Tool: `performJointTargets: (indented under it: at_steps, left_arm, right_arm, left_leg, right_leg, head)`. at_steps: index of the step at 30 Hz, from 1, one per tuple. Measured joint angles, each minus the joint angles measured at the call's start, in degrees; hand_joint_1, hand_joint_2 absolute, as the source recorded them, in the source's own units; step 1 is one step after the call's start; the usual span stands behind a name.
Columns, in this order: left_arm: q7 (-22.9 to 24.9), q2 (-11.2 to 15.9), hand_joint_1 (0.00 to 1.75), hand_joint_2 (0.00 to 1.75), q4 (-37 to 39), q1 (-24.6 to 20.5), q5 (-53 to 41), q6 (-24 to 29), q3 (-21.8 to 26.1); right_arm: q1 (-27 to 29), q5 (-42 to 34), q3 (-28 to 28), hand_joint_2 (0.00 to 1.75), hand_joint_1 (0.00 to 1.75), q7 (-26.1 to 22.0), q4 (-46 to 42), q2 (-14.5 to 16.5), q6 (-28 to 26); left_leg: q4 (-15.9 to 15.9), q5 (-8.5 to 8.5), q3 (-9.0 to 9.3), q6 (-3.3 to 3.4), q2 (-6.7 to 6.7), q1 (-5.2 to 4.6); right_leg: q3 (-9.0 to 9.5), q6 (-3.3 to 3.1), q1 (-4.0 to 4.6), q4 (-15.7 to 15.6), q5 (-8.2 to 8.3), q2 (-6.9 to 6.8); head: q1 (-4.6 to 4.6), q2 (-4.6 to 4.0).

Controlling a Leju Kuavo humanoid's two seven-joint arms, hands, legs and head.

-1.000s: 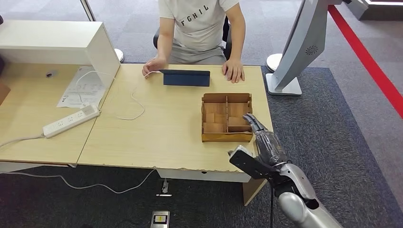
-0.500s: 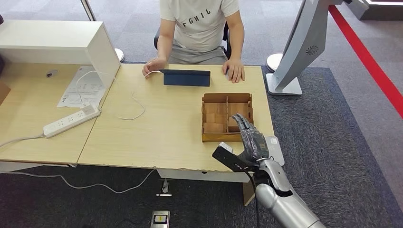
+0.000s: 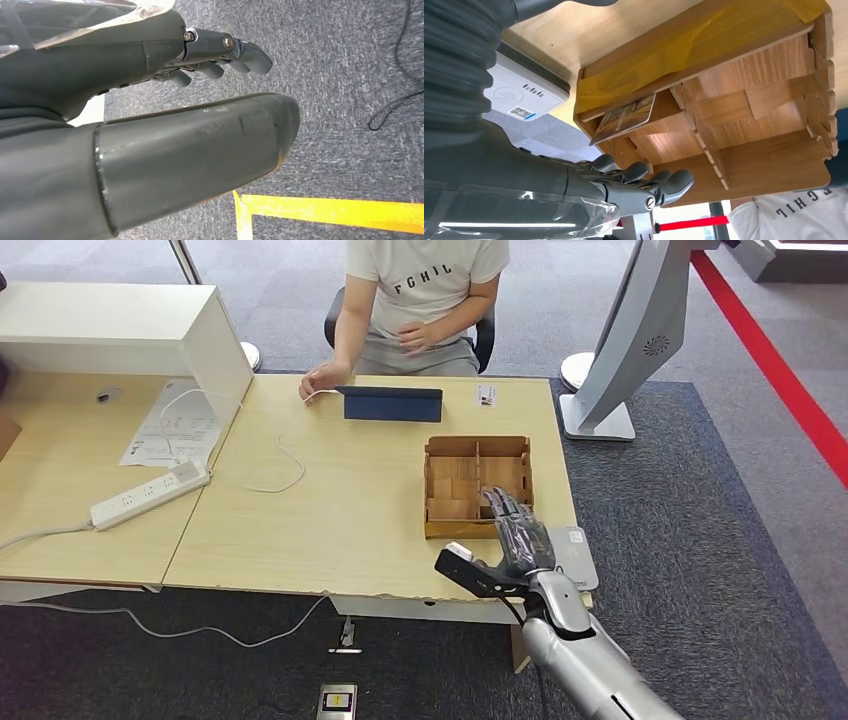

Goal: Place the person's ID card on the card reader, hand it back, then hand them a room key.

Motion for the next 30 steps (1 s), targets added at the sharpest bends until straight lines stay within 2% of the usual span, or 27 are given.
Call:
performJointTargets:
  at_steps: [2,6,12,23,30]
  left_arm:
    - [0.4,-0.2,0.00,0.00,0.0,0.2,0.0,0.1,0.0]
    - [0.6,-0.3,0.00,0.00,0.0,0.3,0.0,0.1,0.0]
    - [0.7,-0.3,0.00,0.00,0.0,0.3,0.0,0.1,0.0]
    - [1.4,-0.4,0.00,0.00,0.0,0.4,0.0,-0.4,0.1]
    - [2.8,-0.4,0.00,0.00,0.0,0.4,0.3,-0.2,0.8]
  right_arm:
    - [-1.1,2.4,0.0,1.75,0.00,0.0,4.5,1.5,-0.2]
    - [-1.6,4.2,-0.1,1.75,0.00,0.0,6.4,1.9,-0.2]
    - [-2.1,5.4,-0.3,1.75,0.00,0.0,7.8,2.2,-0.2]
    - [-4.3,13.4,-2.9,1.75,0.00,-0.6,9.2,2.2,0.9]
    - [-4.8,15.9,-4.2,1.75,0.00,-1.1,9.2,2.9,2.0]
  left_leg:
    - [0.0,0.00,0.00,0.00,0.00,0.00]
    - [0.0,0.00,0.01,0.00,0.01,0.00]
    - [0.0,0.00,0.02,0.00,0.01,0.00]
    - [0.0,0.01,0.03,0.00,0.02,0.00]
    - [0.0,0.01,0.03,0.00,0.02,0.00]
  right_leg:
    - [0.00,0.00,0.00,0.0,0.00,0.00]
    - [0.00,0.00,0.00,0.0,0.00,0.00]
    - [0.00,0.00,0.00,0.0,0.01,0.00]
    - [0.01,0.00,0.00,0.0,0.01,0.00]
    - [0.00,0.00,0.00,0.0,0.01,0.00]
  head:
    - [-0.01,0.00]
    - [-0.01,0.00]
    - [0.00,0.00]
    - [0.00,0.00]
    - [-0.01,0.00]
